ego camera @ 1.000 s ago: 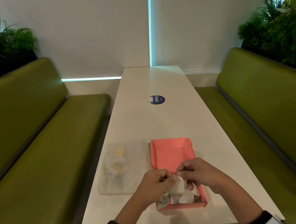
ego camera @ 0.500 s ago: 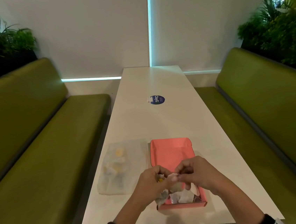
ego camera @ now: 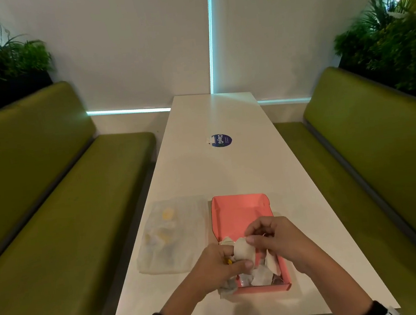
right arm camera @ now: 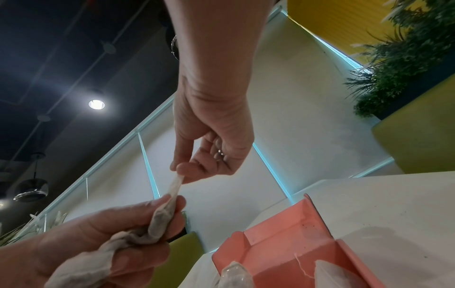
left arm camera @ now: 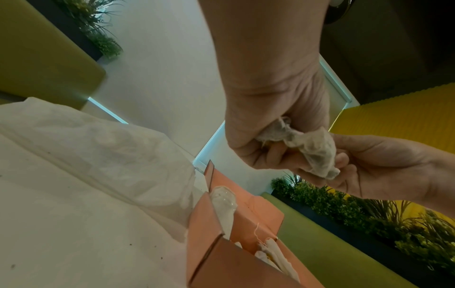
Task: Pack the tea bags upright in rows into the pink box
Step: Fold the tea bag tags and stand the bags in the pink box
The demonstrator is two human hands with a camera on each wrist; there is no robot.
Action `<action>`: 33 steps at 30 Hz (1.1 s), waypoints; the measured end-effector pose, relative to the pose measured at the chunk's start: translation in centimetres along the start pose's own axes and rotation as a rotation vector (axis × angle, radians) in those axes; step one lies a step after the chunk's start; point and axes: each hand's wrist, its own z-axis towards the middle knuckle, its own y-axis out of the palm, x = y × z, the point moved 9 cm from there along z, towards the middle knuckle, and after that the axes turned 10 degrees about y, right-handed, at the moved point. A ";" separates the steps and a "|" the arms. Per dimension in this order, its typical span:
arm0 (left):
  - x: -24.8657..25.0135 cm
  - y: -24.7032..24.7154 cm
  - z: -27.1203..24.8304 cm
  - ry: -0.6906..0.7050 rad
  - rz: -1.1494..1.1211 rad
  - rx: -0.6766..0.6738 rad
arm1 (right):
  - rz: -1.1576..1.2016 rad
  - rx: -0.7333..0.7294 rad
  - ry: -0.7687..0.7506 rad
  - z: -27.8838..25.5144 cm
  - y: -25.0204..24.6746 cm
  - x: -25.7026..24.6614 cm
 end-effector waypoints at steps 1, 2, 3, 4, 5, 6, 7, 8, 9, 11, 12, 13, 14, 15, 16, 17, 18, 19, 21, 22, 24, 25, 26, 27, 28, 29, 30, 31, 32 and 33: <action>0.1 0.0 0.0 0.004 -0.004 -0.002 | 0.005 0.007 0.014 0.0 -0.1 0.1; 0.2 -0.1 0.0 0.011 -0.014 -0.001 | 0.010 0.020 0.032 0.2 -0.3 0.3; 0.4 -0.2 0.0 0.018 -0.029 0.002 | 0.012 0.030 0.053 0.3 -0.6 0.6; 0.7 -0.2 -0.1 0.022 -0.043 0.007 | 0.007 0.030 0.075 0.5 -0.8 1.0; 0.9 -0.3 -0.1 0.029 -0.052 0.010 | -0.003 0.012 0.094 0.6 -0.8 1.3; 1.1 -0.4 -0.1 0.039 -0.054 0.014 | -0.019 -0.021 0.109 0.6 -0.7 1.6; 1.1 -0.4 -0.1 0.046 -0.053 0.018 | -0.037 -0.066 0.121 0.5 -0.4 1.9; 1.2 -0.5 -0.1 0.050 -0.049 0.020 | -0.054 -0.120 0.129 0.3 -0.1 2.2; 1.2 -0.5 -0.1 0.051 -0.044 0.019 | -0.070 -0.180 0.131 0.0 0.4 2.3; 1.1 -0.4 -0.2 0.048 -0.030 0.012 | -0.102 -0.282 0.118 -0.5 1.2 2.2; 1.1 -0.4 -0.1 0.050 -0.027 0.006 | -0.121 -0.312 0.104 -0.8 1.6 2.1; 1.0 -0.3 -0.1 0.051 -0.027 0.000 | -0.137 -0.322 0.092 -0.9 1.8 2.0; 1.0 -0.2 -0.1 0.050 -0.024 -0.005 | -0.143 -0.317 0.081 -0.9 1.8 1.9; 1.0 -0.2 -0.1 0.048 -0.015 -0.006 | -0.134 -0.302 0.074 -0.8 1.8 1.8; 1.0 -0.3 -0.1 0.046 -0.006 -0.006 | -0.111 -0.289 0.069 -0.8 1.6 1.7; 0.9 -0.3 -0.1 0.043 0.002 -0.006 | -0.084 -0.276 0.068 -0.7 1.5 1.7; 0.8 -0.3 -0.1 0.041 0.010 -0.010 | -0.063 -0.261 0.070 -0.6 1.3 1.7; 0.8 -0.3 -0.1 0.037 0.021 -0.013 | -0.051 -0.244 0.072 -0.5 1.1 1.7; 0.7 -0.3 -0.1 0.029 0.038 -0.017 | -0.040 -0.203 0.070 -0.4 0.9 1.6; 0.5 -0.3 -0.1 0.027 0.041 -0.022 | -0.031 -0.182 0.070 -0.4 0.7 1.4; 0.1 -0.1 -0.2 0.018 0.052 -0.031 | -0.009 -0.148 0.074 -0.3 0.5 1.2; 0.0 -0.1 -0.2 0.012 0.060 -0.034 | -0.008 -0.137 0.075 -0.2 0.5 1.2; -0.1 0.0 -0.2 0.010 0.065 -0.039 | -0.019 -0.126 0.074 -0.2 0.5 1.0; -0.2 0.2 -0.2 0.008 0.072 -0.045 | -0.037 -0.112 0.071 -0.2 0.5 0.8; -0.4 0.3 -0.2 0.007 0.076 -0.053 | -0.059 -0.095 0.062 -0.2 0.5 0.6; -0.4 0.4 -0.2 0.002 0.078 -0.061 | -0.080 -0.075 0.050 -0.2 0.4 0.4; -0.5 0.5 -0.2 -0.004 0.078 -0.068 | -0.099 -0.053 0.033 -0.2 0.4 0.1; -0.7 0.6 -0.2 -0.016 0.077 -0.074 | -0.116 -0.033 0.016 -0.2 0.3 -0.1; -0.9 0.6 -0.2 -0.025 0.071 -0.075 | -0.132 -0.016 -0.001 -0.2 0.2 -0.3; -1.0 0.6 -0.2 -0.034 0.070 -0.073 | -0.150 -0.002 -0.015 -0.2 0.1 -0.4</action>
